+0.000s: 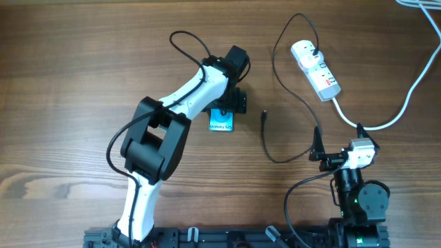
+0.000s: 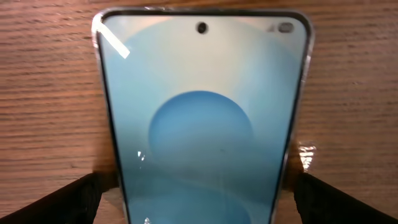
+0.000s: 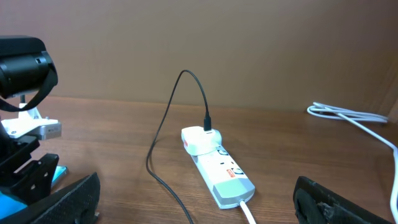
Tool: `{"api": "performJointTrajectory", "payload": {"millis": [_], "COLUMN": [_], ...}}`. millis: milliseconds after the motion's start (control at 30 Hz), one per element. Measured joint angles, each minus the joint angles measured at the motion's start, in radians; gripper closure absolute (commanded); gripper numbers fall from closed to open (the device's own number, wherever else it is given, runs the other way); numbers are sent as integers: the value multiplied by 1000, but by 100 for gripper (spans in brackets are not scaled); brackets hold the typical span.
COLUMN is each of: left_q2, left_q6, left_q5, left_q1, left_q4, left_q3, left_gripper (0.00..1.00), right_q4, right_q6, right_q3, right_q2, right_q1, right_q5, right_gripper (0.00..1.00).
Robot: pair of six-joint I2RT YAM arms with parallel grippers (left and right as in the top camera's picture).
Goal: Plug charger to phone and switch on socket
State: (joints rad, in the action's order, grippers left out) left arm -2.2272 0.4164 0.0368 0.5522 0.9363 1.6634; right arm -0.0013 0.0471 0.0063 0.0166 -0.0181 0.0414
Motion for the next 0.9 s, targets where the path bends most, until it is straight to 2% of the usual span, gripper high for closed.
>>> {"api": "performJointTrajectory", "payload": {"millis": [400, 533, 900], "left_q2": [0, 0, 0], "left_q6": [0, 1, 5], "left_q5": [0, 0, 0], "left_q1": [-5, -5, -5], "left_q4": [1, 1, -2], "left_q3": [0, 0, 0], "left_gripper": [3, 11, 25], "right_q4": [0, 0, 0], "right_q6": [0, 0, 0], "right_q3": [0, 0, 0], "right_q2": [0, 0, 0], "right_q1": [0, 0, 0], "right_q5": [0, 0, 0], "right_gripper": [0, 0, 0]}}
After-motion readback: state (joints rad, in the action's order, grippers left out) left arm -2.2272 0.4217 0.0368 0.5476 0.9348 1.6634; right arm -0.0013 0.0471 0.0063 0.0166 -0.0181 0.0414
